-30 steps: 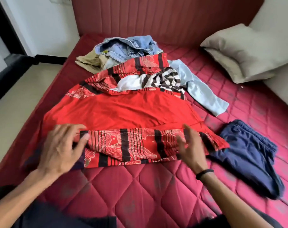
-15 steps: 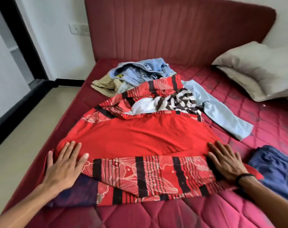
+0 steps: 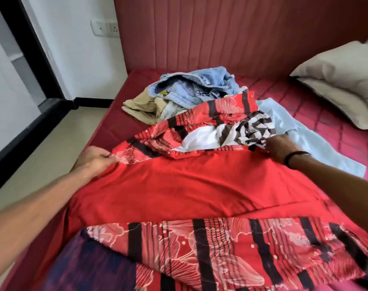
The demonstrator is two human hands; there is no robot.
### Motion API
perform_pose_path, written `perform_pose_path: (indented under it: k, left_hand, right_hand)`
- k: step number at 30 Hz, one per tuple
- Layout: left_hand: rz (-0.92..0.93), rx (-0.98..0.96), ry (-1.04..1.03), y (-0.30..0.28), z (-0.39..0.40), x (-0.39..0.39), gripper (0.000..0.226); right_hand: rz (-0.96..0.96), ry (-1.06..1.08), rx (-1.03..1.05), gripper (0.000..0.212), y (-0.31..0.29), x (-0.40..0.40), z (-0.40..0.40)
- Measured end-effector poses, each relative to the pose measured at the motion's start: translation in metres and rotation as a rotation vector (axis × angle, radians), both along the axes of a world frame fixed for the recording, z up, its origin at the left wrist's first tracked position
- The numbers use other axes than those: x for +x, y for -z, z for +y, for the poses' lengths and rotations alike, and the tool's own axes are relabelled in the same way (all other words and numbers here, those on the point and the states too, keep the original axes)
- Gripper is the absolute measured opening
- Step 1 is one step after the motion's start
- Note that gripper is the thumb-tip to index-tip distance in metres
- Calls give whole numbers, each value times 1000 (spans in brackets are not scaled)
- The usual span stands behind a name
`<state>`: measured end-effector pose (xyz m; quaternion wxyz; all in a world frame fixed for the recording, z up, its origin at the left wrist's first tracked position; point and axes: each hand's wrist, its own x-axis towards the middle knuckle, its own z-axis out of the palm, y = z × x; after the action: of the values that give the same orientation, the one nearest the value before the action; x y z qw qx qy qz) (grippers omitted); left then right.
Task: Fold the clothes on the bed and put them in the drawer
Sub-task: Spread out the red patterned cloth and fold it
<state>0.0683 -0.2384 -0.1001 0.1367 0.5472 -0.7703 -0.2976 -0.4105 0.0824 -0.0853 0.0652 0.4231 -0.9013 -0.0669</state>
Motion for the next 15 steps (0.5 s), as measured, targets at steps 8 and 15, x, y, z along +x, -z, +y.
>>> perform_pose_path:
  k: [8,15]
  left_hand:
    - [312,122,155,-61,16,54,8]
    - [180,145,480,-76,95,126,9]
  right_hand:
    - [-52,166,-240,19,-87,58,71]
    - [-110,168,-373,17,-99,136,204]
